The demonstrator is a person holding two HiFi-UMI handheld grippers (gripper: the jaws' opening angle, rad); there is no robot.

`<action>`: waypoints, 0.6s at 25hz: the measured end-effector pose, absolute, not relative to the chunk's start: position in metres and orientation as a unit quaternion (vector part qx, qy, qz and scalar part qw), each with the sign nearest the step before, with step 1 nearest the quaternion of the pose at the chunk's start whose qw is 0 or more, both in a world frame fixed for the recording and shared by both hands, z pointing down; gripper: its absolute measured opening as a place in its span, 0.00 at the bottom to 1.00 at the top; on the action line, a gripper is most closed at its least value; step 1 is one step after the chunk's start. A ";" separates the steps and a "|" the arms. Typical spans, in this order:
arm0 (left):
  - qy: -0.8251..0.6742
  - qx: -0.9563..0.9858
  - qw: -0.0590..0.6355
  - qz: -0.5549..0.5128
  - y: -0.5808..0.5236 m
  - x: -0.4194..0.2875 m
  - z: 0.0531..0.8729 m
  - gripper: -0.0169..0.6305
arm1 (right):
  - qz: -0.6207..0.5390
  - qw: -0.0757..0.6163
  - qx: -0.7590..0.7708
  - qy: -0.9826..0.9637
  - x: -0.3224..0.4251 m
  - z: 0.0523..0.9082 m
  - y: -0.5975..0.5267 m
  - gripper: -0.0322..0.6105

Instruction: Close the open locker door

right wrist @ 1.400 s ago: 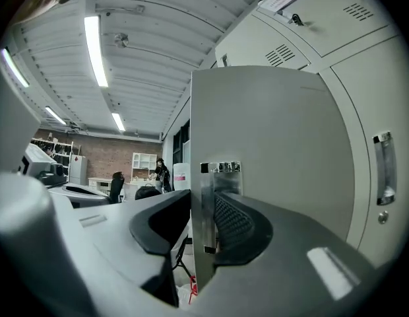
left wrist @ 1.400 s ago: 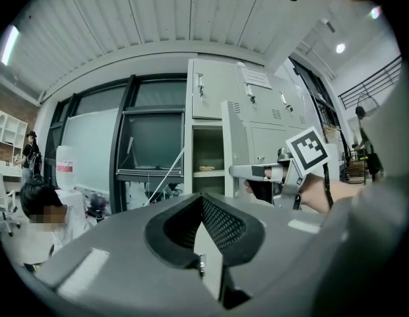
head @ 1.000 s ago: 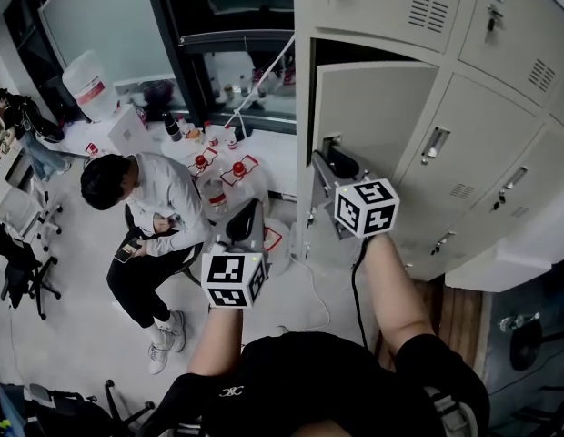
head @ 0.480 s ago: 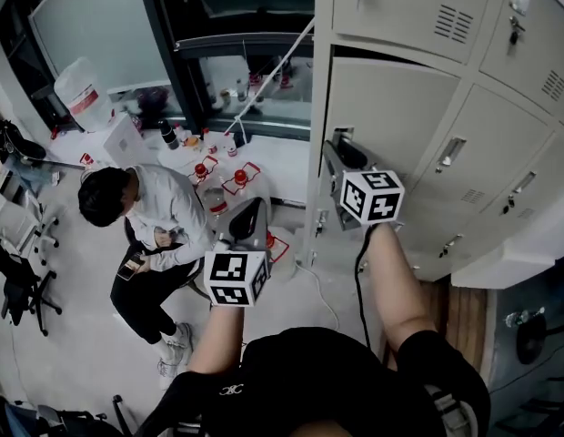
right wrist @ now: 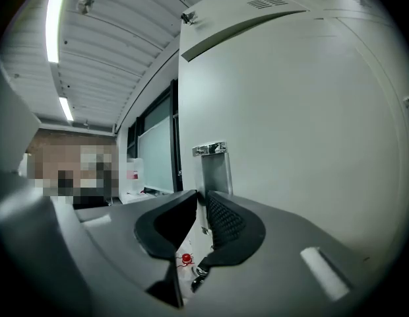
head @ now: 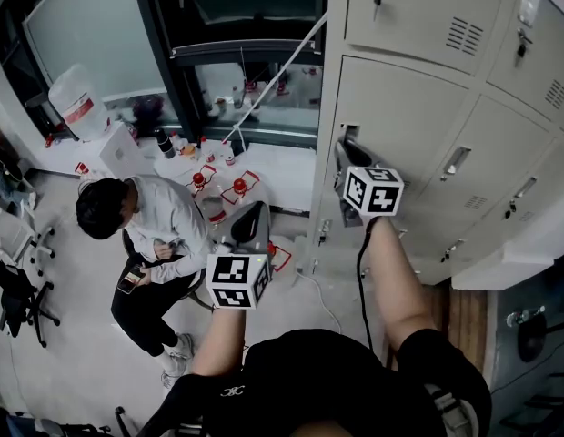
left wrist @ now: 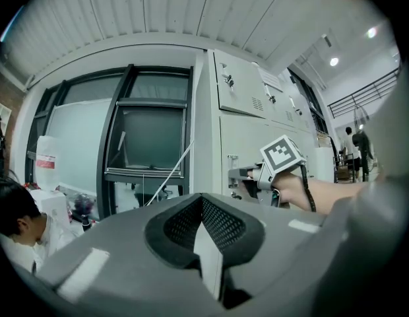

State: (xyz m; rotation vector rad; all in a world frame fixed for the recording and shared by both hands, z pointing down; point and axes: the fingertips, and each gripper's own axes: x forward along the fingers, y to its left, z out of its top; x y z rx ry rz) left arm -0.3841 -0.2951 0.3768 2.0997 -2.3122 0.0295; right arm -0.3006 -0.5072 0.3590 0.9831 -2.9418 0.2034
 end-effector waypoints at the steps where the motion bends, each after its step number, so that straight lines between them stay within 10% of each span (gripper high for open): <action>1: -0.740 0.672 0.009 0.009 -0.295 -0.387 0.376 0.03 | 0.063 0.019 0.321 -0.945 -0.302 0.359 -0.509 0.14; 15: -0.738 0.674 0.013 0.004 -0.293 -0.400 0.380 0.03 | 0.019 0.019 0.375 -0.927 -0.308 0.357 -0.522 0.14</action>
